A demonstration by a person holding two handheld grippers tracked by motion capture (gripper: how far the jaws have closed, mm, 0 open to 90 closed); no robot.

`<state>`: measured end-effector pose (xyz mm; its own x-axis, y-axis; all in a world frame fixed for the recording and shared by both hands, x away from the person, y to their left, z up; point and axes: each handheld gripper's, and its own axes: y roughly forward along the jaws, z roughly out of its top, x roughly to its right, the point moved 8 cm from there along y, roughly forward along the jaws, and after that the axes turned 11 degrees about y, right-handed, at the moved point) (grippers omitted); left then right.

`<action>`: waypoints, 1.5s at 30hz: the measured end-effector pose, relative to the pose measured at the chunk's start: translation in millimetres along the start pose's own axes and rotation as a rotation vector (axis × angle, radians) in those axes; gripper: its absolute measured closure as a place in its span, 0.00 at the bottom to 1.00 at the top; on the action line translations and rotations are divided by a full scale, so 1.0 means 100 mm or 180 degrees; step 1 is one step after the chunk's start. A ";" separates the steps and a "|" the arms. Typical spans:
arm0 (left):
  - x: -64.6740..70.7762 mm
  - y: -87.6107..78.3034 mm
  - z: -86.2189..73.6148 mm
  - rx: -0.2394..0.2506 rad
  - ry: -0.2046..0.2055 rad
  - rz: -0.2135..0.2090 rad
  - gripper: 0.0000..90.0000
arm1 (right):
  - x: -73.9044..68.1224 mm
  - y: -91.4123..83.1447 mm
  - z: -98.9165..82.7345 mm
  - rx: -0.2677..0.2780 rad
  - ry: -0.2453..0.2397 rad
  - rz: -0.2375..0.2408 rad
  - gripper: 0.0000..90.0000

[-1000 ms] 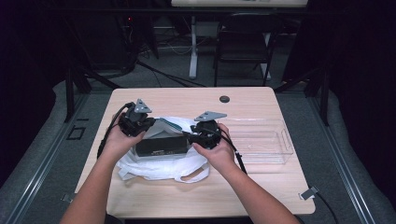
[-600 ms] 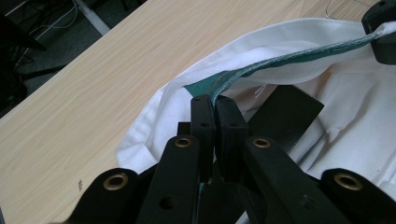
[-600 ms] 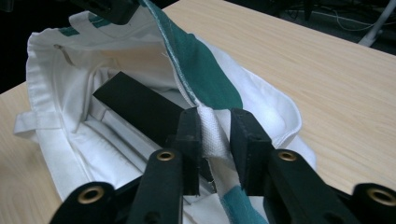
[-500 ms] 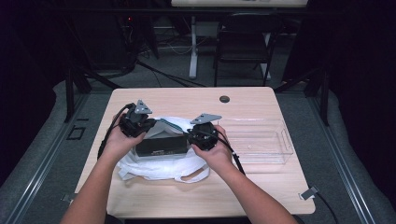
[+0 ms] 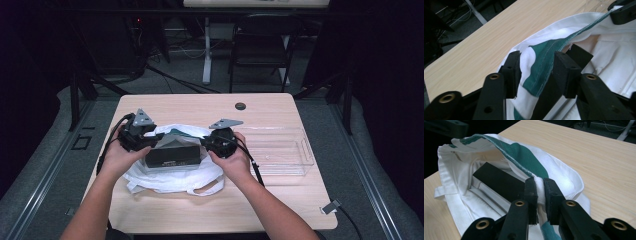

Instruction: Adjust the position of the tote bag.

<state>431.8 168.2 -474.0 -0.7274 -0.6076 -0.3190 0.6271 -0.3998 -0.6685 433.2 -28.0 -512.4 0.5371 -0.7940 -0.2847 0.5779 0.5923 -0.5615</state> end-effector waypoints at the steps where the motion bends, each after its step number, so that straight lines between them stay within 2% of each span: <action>1: -0.01 -0.03 -0.02 0.0024 -0.0026 0.0022 0.62 | 0.01 0.01 0.00 0.0009 0.0031 0.0008 0.91; 2: -0.02 -0.06 -0.04 0.0015 -0.0021 0.0035 0.61 | 0.03 0.01 0.01 0.0007 0.0091 0.0023 0.91; 8: -0.05 -0.19 -0.24 0.0008 -0.0095 0.0070 0.59 | 0.06 0.01 0.04 0.0032 0.0167 0.0038 0.91; 17: -0.09 -0.25 -0.60 -0.0055 -0.0242 0.0131 0.58 | 0.06 0.01 0.04 0.0047 0.0172 0.0028 0.91; 22: -0.09 -0.23 -0.69 -0.0098 -0.0202 0.0149 0.57 | 0.06 0.01 0.04 0.0042 0.0164 0.0025 0.91; 26: -0.06 -0.19 -0.76 -0.0087 -0.0172 0.0114 0.57 | 0.06 0.01 0.04 0.0055 0.0170 0.0024 0.91; 29: -0.06 -0.15 -0.82 -0.0151 -0.0073 0.0160 0.57 | 0.06 0.01 0.04 0.0053 0.0164 0.0021 0.91; 33: -0.06 -0.10 -0.88 -0.0239 -0.0021 0.0183 0.57 | 0.06 0.01 0.03 0.0061 0.0168 0.0024 0.91; 39: -0.08 -0.04 -0.96 -0.0285 -0.0070 0.0222 0.60 | 0.06 0.01 0.03 0.0059 0.0166 0.0031 0.91; 42: -0.07 -0.02 -0.97 -0.0275 -0.0080 0.0175 0.64 | 0.06 0.00 0.03 0.0056 0.0165 0.0039 0.91; 45: -0.08 -0.01 -0.97 -0.0291 -0.0062 0.0240 0.69 | 0.06 0.00 0.02 0.0046 0.0161 0.0034 0.91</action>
<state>410.3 239.7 -535.8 -0.6730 -0.6472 -0.3581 0.6511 -0.2886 -0.7019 438.1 -32.9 -512.4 0.5118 -0.7933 -0.3297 0.5814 0.6023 -0.5470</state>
